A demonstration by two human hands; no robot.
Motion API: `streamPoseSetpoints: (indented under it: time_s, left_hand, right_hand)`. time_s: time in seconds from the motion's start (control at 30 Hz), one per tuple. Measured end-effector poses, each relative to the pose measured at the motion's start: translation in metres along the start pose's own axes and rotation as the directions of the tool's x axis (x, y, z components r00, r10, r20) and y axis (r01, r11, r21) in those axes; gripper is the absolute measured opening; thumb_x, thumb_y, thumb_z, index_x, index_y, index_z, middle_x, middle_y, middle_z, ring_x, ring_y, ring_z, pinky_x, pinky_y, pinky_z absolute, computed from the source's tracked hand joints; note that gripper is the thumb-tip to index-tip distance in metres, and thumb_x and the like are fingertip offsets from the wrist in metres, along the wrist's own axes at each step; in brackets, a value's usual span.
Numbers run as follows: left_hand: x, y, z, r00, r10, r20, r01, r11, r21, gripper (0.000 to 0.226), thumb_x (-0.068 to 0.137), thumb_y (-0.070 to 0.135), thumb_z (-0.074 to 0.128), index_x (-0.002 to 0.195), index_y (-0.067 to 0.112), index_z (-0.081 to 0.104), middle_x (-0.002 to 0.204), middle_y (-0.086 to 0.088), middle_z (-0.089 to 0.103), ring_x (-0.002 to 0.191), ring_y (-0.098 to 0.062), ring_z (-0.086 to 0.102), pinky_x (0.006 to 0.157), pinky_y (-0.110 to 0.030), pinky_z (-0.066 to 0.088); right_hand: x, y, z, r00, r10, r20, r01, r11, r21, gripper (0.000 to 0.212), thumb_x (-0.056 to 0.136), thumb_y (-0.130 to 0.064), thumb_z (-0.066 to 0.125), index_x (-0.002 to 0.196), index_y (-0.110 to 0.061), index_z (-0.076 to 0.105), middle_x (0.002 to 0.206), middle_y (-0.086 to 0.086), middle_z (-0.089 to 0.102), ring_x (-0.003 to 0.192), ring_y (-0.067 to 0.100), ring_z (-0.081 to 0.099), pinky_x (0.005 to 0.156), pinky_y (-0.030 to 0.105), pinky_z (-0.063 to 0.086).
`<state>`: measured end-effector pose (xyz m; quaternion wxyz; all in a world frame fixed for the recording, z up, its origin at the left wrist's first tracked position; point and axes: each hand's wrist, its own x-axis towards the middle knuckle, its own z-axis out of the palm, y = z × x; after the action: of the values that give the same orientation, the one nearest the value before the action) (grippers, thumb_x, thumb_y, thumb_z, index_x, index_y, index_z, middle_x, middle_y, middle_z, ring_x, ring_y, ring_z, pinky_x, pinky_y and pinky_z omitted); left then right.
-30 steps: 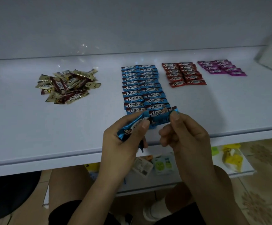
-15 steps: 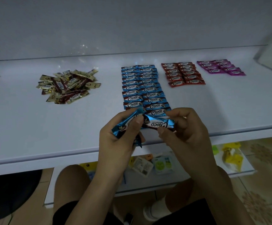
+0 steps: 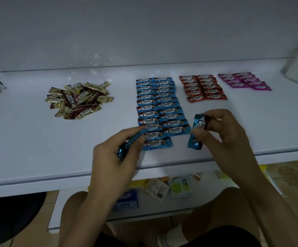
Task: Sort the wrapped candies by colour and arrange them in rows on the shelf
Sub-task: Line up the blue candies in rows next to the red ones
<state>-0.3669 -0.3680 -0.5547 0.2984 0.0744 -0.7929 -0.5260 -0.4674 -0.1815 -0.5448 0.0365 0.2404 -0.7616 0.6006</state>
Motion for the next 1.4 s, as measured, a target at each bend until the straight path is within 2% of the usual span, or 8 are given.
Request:
streamPoseSetpoints:
  time_s: [0.2,0.37,0.53,0.67,0.87,1.0,1.1,1.4]
  left_hand:
    - [0.003,-0.01,0.007,0.974,0.139,0.178,-0.207,0.863,0.461,0.036,0.086,0.044,0.05,0.11,0.028,0.071,0.103,0.005,0.073,0.083,-0.015,0.069,0.062,-0.033,0.059]
    - [0.005,-0.009,0.016,0.932,0.191,0.307,-0.348,0.708,0.615,0.028,0.079,0.034,0.06,0.102,0.026,0.073,0.092,0.004,0.075,0.069,-0.018,0.07,0.05,-0.027,0.053]
    - [0.008,-0.012,0.017,0.917,0.209,0.34,-0.391,0.645,0.657,0.029,0.072,0.032,0.064,0.098,0.026,0.075,0.085,0.004,0.075,0.062,-0.018,0.069,0.047,-0.022,0.049]
    - [0.008,-0.014,0.015,0.911,0.207,0.358,-0.403,0.64,0.655,0.028,0.072,0.032,0.063,0.097,0.027,0.075,0.083,0.005,0.075,0.062,-0.018,0.069,0.045,-0.023,0.049]
    - [0.006,-0.015,0.015,0.912,0.256,0.321,-0.407,0.662,0.63,0.03,0.078,0.033,0.061,0.104,0.023,0.074,0.106,0.002,0.068,0.064,-0.019,0.067,0.043,-0.027,0.05]
    - [0.007,0.0,0.015,0.978,0.093,0.189,-0.138,0.961,0.24,0.02,0.088,0.036,0.063,0.107,0.031,0.07,0.094,0.021,0.062,0.08,-0.003,0.062,0.061,-0.018,0.053]
    - [0.009,0.019,0.018,0.948,-0.166,0.272,0.238,0.936,-0.26,0.027,0.076,0.025,0.065,0.103,0.026,0.068,0.072,0.016,0.067,0.061,0.0,0.06,0.055,-0.012,0.045]
    - [0.003,0.029,0.014,0.891,-0.279,0.359,0.394,0.867,-0.304,0.039,0.069,0.042,0.062,0.103,0.025,0.066,0.08,0.001,0.071,0.05,-0.01,0.052,0.045,-0.017,0.039]
  right_hand:
    - [0.029,0.017,-0.006,0.937,-0.024,0.35,0.1,0.974,-0.202,0.023,0.09,-0.017,0.059,0.11,-0.026,0.064,0.098,-0.018,0.064,0.092,-0.01,0.059,0.074,0.005,0.044]
    - [0.043,0.025,0.003,0.876,-0.043,0.481,0.237,0.907,-0.349,0.013,0.09,-0.017,0.061,0.093,-0.029,0.064,0.084,-0.025,0.059,0.083,-0.01,0.057,0.069,0.009,0.044]
    - [0.042,0.034,0.013,0.907,-0.09,0.411,0.307,0.809,-0.5,0.018,0.084,-0.038,0.058,0.092,-0.03,0.071,0.087,-0.015,0.061,0.089,0.006,0.054,0.075,0.031,0.035]
    - [0.037,0.041,0.019,0.928,-0.151,0.339,0.338,0.724,-0.602,0.015,0.082,-0.036,0.069,0.098,-0.035,0.069,0.094,-0.012,0.051,0.093,0.006,0.038,0.071,0.024,0.014]
    - [0.033,0.044,0.02,0.948,-0.193,0.252,0.305,0.772,-0.558,0.021,0.076,-0.041,0.068,0.094,-0.03,0.065,0.092,-0.011,0.053,0.09,0.007,0.041,0.07,0.025,0.018]
    - [0.026,0.025,0.016,0.983,-0.177,0.052,0.182,0.889,-0.419,0.021,0.081,-0.043,0.059,0.096,-0.028,0.062,0.085,-0.013,0.057,0.08,0.007,0.05,0.071,0.01,0.035]
    - [0.01,-0.005,0.017,0.982,-0.028,0.186,0.031,0.999,-0.008,0.015,0.082,-0.04,0.063,0.088,-0.026,0.067,0.079,-0.009,0.068,0.075,0.006,0.061,0.065,0.014,0.048]
    - [-0.007,-0.021,0.025,0.97,0.194,0.15,-0.225,0.946,0.234,0.028,0.075,-0.035,0.059,0.071,-0.007,0.065,0.049,-0.005,0.054,0.046,0.007,0.045,0.045,0.017,0.04]
